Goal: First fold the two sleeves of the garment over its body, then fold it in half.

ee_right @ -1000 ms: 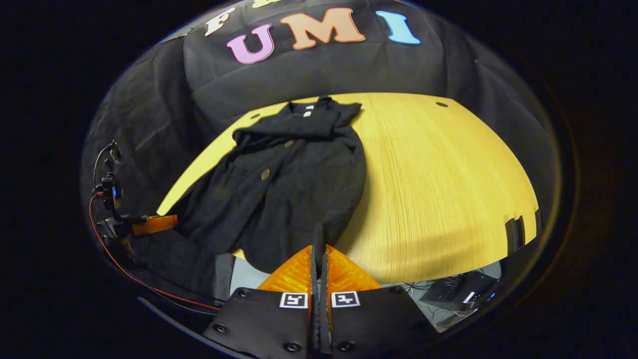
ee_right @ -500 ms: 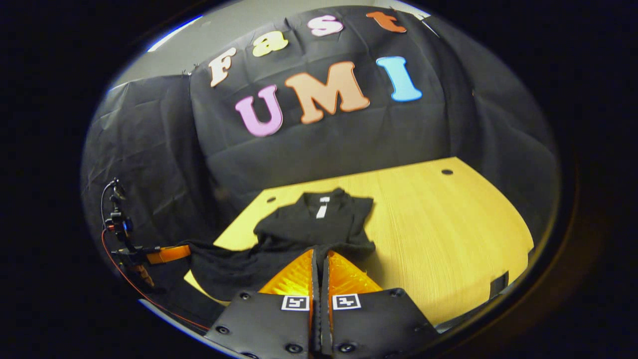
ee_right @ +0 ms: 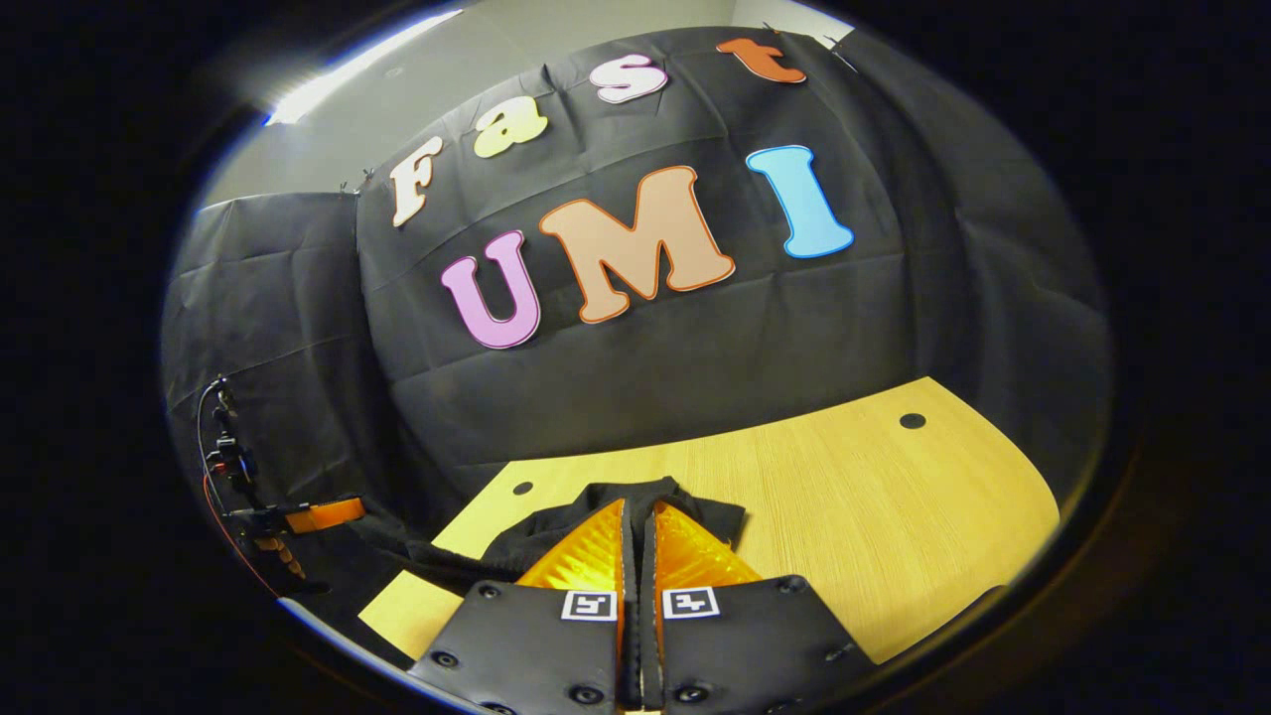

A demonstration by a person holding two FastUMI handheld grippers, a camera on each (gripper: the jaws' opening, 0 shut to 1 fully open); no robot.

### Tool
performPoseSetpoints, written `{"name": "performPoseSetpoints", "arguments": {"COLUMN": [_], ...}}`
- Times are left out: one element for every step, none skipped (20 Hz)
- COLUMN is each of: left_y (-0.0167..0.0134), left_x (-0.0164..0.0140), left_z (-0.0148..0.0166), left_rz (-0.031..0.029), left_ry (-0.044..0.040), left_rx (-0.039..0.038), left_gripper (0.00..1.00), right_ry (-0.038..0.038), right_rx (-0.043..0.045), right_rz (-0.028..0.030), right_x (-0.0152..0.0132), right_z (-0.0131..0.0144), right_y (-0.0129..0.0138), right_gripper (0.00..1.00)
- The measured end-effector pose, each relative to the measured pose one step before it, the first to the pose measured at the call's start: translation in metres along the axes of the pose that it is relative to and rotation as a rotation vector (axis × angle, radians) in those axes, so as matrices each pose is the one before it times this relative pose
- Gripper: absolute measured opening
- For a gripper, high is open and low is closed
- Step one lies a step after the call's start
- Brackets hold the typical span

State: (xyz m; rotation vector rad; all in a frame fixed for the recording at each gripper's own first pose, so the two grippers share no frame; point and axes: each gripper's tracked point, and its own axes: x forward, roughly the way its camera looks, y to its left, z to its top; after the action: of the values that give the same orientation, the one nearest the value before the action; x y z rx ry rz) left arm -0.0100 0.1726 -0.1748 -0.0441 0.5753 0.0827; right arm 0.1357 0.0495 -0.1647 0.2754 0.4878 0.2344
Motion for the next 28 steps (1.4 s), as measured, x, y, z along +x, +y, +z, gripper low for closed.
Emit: {"name": "performPoseSetpoints", "arguments": {"left_y": [0.00056,0.00193,0.0025,0.00218,0.00129,0.00207,0.00091,0.00035,0.00076,0.00042,0.00136,0.00631,0.01315,0.00965,0.00043,-0.00315,-0.00305,0.0001,0.00123,0.00226,0.00213,0.00023,-0.00029,0.00026,-0.00333,-0.00258,-0.00103,0.00013], "left_x": [0.01195,0.01237,0.01115,0.01059,0.01156,0.01288,0.01306,0.01209,0.01187,0.01052,0.01014,0.00896,0.01005,0.00558,0.00007,0.00689,0.00044,0.00029,-0.00193,-0.00504,-0.00682,-0.00826,-0.01008,-0.01207,-0.01393,-0.01435,-0.01311,-0.01562], "left_z": [0.003,0.00176,0.00301,0.00262,0.00339,0.00555,0.00008,-0.00353,-0.00184,-0.00107,-0.00266,0.00089,0.00257,0.00411,0.00804,0.00311,0.0009,0.00024,-0.00032,0.00171,0.00671,0.01139,0.0147,0.01664,0.0157,0.01575,0.01243,0.01082], "left_rz": [0.00239,0.00318,0.00275,0.00088,0.00114,0.00441,0.00507,0.00188,0.00298,0.00449,0.00879,0.03213,0.06683,0.06046,0.00623,-0.00518,-0.00177,0.00223,0.00867,0.01344,0.01369,0.0053,0.00275,-0.00125,-0.01534,-0.01418,-0.01071,-0.01111], "left_ry": [0.00146,0.00476,0.00092,0.00332,-0.00421,-0.0186,-0.00092,0.01348,0.00942,0.00816,0.00718,-0.00426,-0.02357,-0.03516,-0.03122,-0.02314,-0.00107,0.00353,0.00346,-0.00533,-0.01742,-0.02781,-0.038,-0.04514,-0.04071,-0.04206,-0.03149,-0.02711], "left_rx": [-0.00075,0.00035,-0.00088,-0.0017,-0.00196,0.01075,0.02456,0.01971,0.01094,0.01024,0.01256,0.00992,0.0095,0.0063,-0.00102,-0.00578,-0.00121,-0.00003,-0.00142,-0.00407,-0.00771,-0.00733,-0.00975,-0.01456,-0.01755,-0.01597,-0.01211,0.00681], "left_gripper": [0.0,0.0,0.0,0.0,0.0,0.0,0.0,0.0,0.0,0.0,0.0,0.0,0.0,0.24,0.48,0.71,0.95,0.97,0.97,0.98,0.95,0.95,0.97,0.97,0.95,0.98,0.96,0.95], "right_ry": [0.00226,0.00118,-0.00004,0.00265,0.00353,0.00494,0.00242,0.00555,0.0061,0.00867,0.01093,0.00608,0.0133,0.00203,-0.03301,-0.03749,-0.03991,-0.0269,-0.0195,-0.01247,-0.01401,-0.02982,-0.04463,-0.04442,-0.04191,-0.04846,-0.03566,-0.02754], "right_rx": [0.00296,0.0029,0.00023,-0.00157,-0.00192,-0.00014,0.0037,0.01014,0.01728,0.01621,0.01742,0.01081,0.01214,0.00841,0.00366,-0.00696,-0.01581,-0.01888,-0.01815,-0.01459,-0.01569,-0.02133,-0.02567,-0.02596,-0.02324,-0.02978,-0.02231,-0.01514], "right_rz": [-0.00023,0.00067,-0.00104,-0.00094,-0.00256,-0.00198,-0.00398,-0.00512,-0.00614,-0.00927,-0.00799,-0.00996,-0.03189,-0.04886,-0.01932,-0.01163,-0.01208,-0.00896,-0.00141,-0.00176,-0.00032,-0.00371,-0.00579,-0.00934,-0.00179,0.00296,-0.00171,0.00086], "right_x": [0.01144,0.01147,0.01188,0.01097,0.0113,0.01146,0.01241,0.01147,0.01277,0.00909,0.01056,0.00799,0.0078,0.00246,0.00351,0.0035,-0.00113,-0.00088,-0.00476,-0.00593,-0.00828,-0.01177,-0.01324,-0.01559,-0.01787,-0.017,-0.01783,-0.0192], "right_z": [0.00497,0.00451,0.00447,0.0038,0.0028,0.00291,0.00213,0.00061,-0.00034,-0.00192,-0.00245,-0.00148,-0.00291,-0.00051,0.00406,0.00673,0.01193,0.00595,0.00453,0.00228,0.00287,0.00668,0.01135,0.01265,0.01178,0.01314,0.01065,0.00845], "right_y": [-0.00198,-0.00111,-0.00157,-0.00167,-0.00256,-0.00259,-0.00401,-0.00485,-0.0062,-0.00543,-0.00604,-0.00421,-0.00829,-0.01001,-0.00371,-0.00136,-0.00331,-0.00243,0.00035,0.00049,0.00203,0.0035,0.00395,0.00444,0.00614,0.00789,0.00588,0.00638], "right_gripper": [0.02,0.02,0.02,0.02,0.02,0.02,0.02,0.02,0.02,0.02,0.02,0.02,0.02,0.02,0.34,0.65,0.97,0.97,0.97,0.97,0.97,0.98,0.98,0.97,0.97,0.97,0.93,0.93]}}
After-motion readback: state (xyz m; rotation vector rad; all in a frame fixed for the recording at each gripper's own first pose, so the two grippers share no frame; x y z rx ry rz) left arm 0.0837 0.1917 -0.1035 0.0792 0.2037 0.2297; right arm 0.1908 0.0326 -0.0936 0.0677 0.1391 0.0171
